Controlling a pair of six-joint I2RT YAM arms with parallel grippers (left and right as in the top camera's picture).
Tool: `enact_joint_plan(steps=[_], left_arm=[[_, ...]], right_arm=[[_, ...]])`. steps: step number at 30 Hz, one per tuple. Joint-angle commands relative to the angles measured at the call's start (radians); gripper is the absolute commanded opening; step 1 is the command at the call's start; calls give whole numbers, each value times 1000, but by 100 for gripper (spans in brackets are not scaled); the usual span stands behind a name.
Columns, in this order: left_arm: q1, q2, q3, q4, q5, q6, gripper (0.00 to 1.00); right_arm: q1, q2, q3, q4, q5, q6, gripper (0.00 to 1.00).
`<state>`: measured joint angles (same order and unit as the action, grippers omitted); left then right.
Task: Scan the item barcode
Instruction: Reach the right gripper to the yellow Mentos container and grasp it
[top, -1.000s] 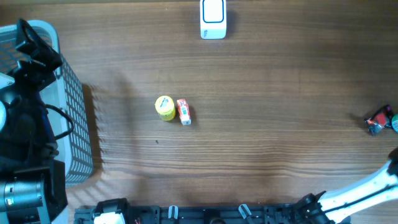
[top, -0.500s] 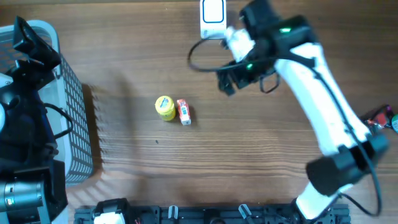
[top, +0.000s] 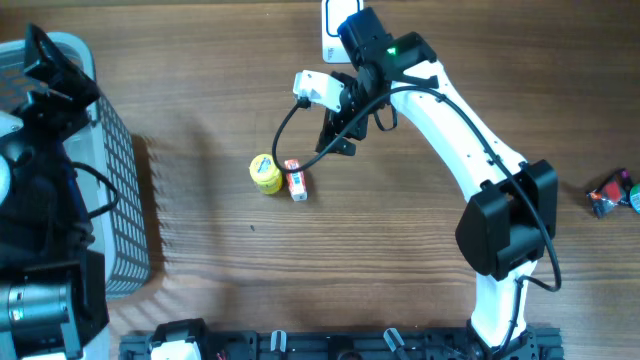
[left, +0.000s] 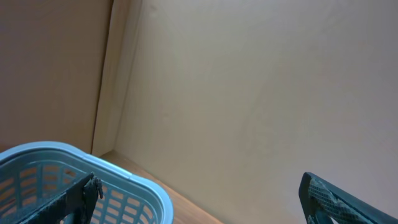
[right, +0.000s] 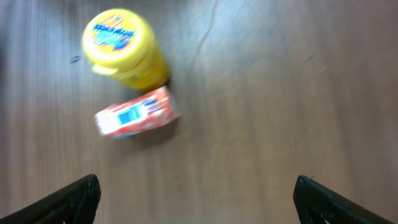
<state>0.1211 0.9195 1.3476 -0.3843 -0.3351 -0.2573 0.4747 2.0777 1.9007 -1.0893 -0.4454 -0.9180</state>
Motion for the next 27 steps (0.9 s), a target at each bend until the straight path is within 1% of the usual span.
enact_joint_plan(steps=[1,4,5,9,13,16,20,27], left_arm=[[8,10,-3,-2,-50,-8,100],[8,15,-3,-12,-86,-8,100],[8,19,-3,-16,-86,-8,100],[8,61,-3,-24,-86,-8,100],[8,112,-3,-23,-92,-8,100],[8,119,-3,-14,-151,-8,100],[8,119,-3,-3,-157,18,100],[8,122,-3,0,-157,18,100]], right_arm=[[0,7,3,37,14,-131,100],[0,10,3,10,112,-195,100],[0,11,3,-5,121,-225,100],[6,29,3,-30,121,-260,100],[69,79,3,-55,141,-261,100],[129,105,2,-52,185,-277,100],[193,145,2,-40,233,-280,100],[201,183,2,-18,232,-275,100]])
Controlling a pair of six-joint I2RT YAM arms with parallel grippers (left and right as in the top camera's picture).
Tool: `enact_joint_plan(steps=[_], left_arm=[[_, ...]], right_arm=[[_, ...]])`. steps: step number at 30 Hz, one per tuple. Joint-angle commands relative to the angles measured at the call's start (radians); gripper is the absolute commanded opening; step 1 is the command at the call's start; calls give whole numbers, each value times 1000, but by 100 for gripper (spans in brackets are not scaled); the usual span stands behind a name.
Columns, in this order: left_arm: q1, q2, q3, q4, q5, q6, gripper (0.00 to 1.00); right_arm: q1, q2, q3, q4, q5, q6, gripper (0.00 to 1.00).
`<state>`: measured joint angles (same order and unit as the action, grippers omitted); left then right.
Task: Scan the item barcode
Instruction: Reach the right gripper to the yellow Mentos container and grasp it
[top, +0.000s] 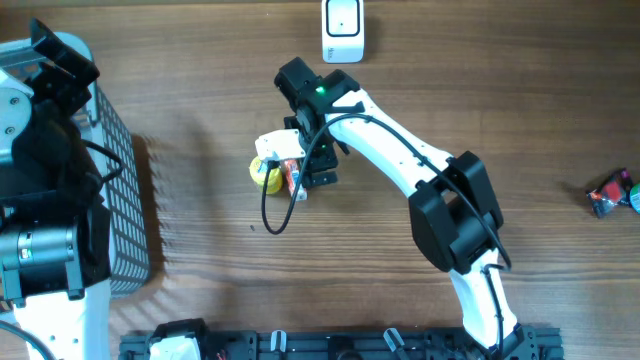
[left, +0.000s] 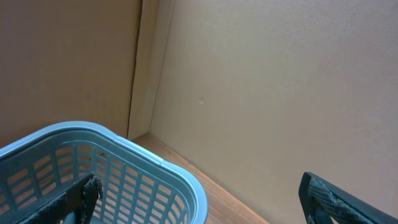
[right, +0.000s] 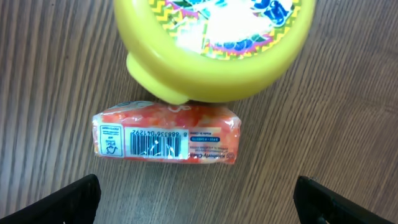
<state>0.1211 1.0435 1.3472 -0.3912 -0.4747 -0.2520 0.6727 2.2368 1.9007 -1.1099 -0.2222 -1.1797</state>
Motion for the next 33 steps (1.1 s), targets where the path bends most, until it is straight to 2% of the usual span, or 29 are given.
enact_joint_plan(steps=[1,6,18,27,28,31,33], left_arm=[[8,0,-3,6,-17,13,100],[8,0,-3,7,-17,13,100],[8,30,-3,17,-18,35,100],[8,30,-3,18,-18,40,100],[8,30,-3,18,-18,40,100],[8,30,-3,18,-18,40,100],[8,30,-3,18,-18,40,100]], right_arm=[[5,30,2,3,9,-7,100],[28,63,-54,56,14,10,100],[42,63,-61,53,23,81,100],[40,63,-61,57,-118,136,100],[40,63,-61,57,-130,137,99],[40,63,-61,57,-138,162,85],[40,63,-61,55,-138,162,82]])
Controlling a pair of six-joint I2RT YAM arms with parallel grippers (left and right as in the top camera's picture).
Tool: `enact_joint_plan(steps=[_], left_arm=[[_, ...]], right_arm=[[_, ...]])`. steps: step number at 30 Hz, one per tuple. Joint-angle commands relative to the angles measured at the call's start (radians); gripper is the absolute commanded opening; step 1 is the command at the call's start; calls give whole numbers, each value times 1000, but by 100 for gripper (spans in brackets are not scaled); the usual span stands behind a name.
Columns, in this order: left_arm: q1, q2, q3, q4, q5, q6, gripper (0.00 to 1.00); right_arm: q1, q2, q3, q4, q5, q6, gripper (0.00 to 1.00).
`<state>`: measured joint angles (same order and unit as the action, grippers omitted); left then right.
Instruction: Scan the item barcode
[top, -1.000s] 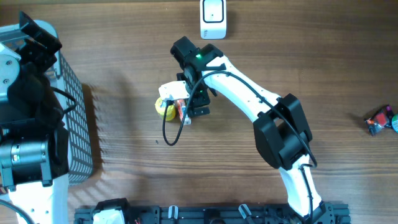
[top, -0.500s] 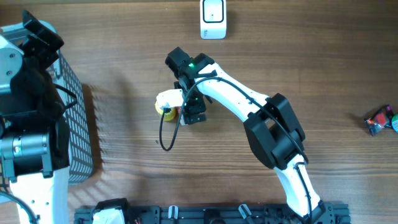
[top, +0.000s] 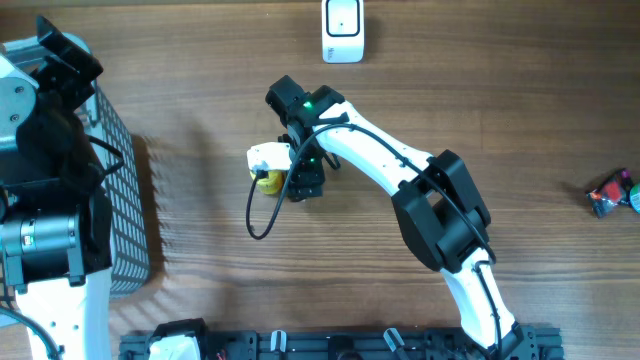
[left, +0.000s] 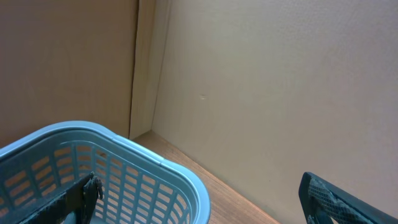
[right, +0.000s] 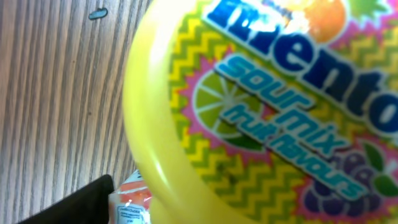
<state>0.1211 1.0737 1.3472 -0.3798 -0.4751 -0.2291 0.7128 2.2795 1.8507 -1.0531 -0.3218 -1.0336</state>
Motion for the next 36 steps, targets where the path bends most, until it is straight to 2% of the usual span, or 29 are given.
enact_joint_plan(steps=[1,6,9,11,18,19,21,25,28,30,34,35,36], left_arm=[[8,0,-3,7,-17,17,100],[8,0,-3,7,-17,16,100],[8,0,-3,6,-17,16,100],[8,0,-3,6,-17,16,100],[8,0,-3,6,-17,16,100],[8,0,-3,6,-17,16,100],[8,0,-3,6,-17,16,100],[8,0,-3,6,-17,16,100],[8,0,-3,6,-17,16,100],[8,0,-3,6,-17,16,100],[8,0,-3,6,-16,16,100],[8,0,-3,6,-16,16,100],[8,0,-3,7,-16,16,100]], right_arm=[[0,21,-12,-2,-38,15,82],[-9,21,-102,75,-34,18,88],[-11,21,-161,132,41,49,76],[-11,19,-161,141,65,50,75],[-11,10,-160,161,177,102,61],[-11,-2,-160,159,177,103,61],[-11,-51,-160,154,202,117,68],[-18,-162,-160,154,282,146,69],[-19,-221,-160,156,208,151,84],[-19,-225,-160,154,206,154,75],[-21,-225,-160,158,227,283,75],[-21,-225,-160,169,246,344,83],[-24,-225,-160,179,262,393,86]])
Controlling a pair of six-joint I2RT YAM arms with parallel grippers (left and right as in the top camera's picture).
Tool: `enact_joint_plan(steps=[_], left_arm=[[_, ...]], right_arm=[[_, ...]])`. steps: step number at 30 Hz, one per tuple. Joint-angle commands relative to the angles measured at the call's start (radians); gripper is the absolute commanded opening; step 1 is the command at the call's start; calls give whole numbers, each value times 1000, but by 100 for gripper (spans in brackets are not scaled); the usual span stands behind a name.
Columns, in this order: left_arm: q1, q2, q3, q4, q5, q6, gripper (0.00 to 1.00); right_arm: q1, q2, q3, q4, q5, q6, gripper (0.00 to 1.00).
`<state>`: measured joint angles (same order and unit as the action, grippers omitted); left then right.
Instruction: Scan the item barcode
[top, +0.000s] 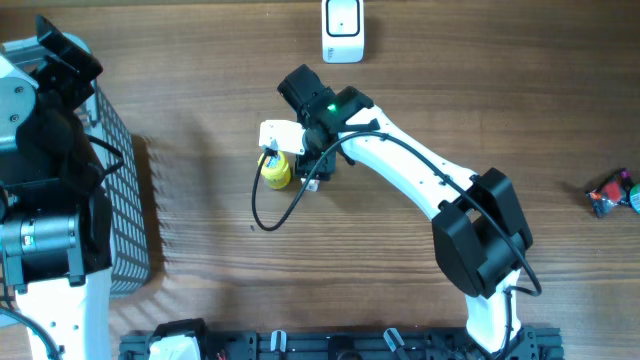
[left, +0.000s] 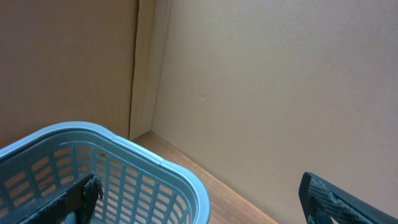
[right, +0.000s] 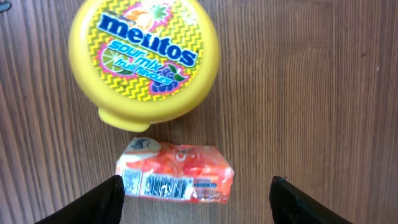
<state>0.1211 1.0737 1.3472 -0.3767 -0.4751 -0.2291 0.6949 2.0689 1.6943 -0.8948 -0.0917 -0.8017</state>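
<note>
A small orange packet (right: 177, 180) lies flat on the wooden table, its barcode facing up, just below a round yellow Mentos tub (right: 144, 59). My right gripper (right: 196, 208) hovers over the packet, open, its dark fingers (right: 87, 202) wide to either side and touching nothing. From above, the tub (top: 275, 170) and the packet (top: 310, 182) sit mid-table under the right gripper (top: 318, 165). The white scanner (top: 342, 30) stands at the table's far edge. My left gripper (left: 199, 208) is open above the basket, facing a beige wall.
A pale blue slatted basket (top: 120, 190) fills the left edge, with the left arm over it; its rim (left: 180, 177) shows in the left wrist view. Some small colourful items (top: 612, 192) lie at the far right edge.
My right gripper has drawn back from the tub's lid, which filled its view; now both tub and packet show below it. The left arm has not moved.
My right gripper was open near the scanner, with tub and packet some way off. Then it hung over the packet, barcode in view. Then it was pressed close to the Mentos lid. Now it is open above the packet again. The left arm stayed over the basket.
</note>
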Motion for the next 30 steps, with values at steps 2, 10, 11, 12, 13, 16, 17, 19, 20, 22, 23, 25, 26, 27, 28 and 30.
enact_joint_plan(steps=[2,10,11,12,13,16,17,19,20,22,23,25,26,27,28,30], left_arm=[[8,0,-3,4,-16,16,100],[8,0,-3,8,-9,16,100],[8,0,-3,8,-5,15,100],[8,0,-3,8,-5,12,100],[7,0,-3,8,-5,12,100],[7,0,-3,7,3,12,100],[7,0,-3,7,14,12,100],[7,0,-3,7,16,11,100],[7,0,-3,7,22,11,100],[7,0,-3,7,26,3,100],[7,0,-3,6,36,3,100],[7,3,-3,1,41,-22,100],[7,7,-3,1,41,-22,100],[8,13,-3,1,40,-22,100],[7,20,-3,2,40,-22,100],[7,29,-3,3,40,-22,100]], right_arm=[[-22,-14,3,43,86,306,100],[-206,-16,74,76,-88,1205,69],[-212,-16,73,79,-89,1226,93],[-219,-14,74,94,-89,1287,100],[-221,-14,74,103,-89,1339,100],[-221,-14,73,-24,-90,1675,100],[-215,-14,74,-57,-90,1720,100],[-204,-14,73,-82,-93,1732,100],[-203,-14,73,-107,-93,1749,100],[-203,-9,73,-147,-93,1776,100],[-202,-4,72,-164,-93,1790,100],[-194,17,72,-168,-116,1798,100],[-191,26,72,-164,-120,1796,100],[-187,36,72,-156,-120,1790,100],[-177,53,72,-134,-138,1752,100],[-160,79,72,-112,-172,1713,100]])
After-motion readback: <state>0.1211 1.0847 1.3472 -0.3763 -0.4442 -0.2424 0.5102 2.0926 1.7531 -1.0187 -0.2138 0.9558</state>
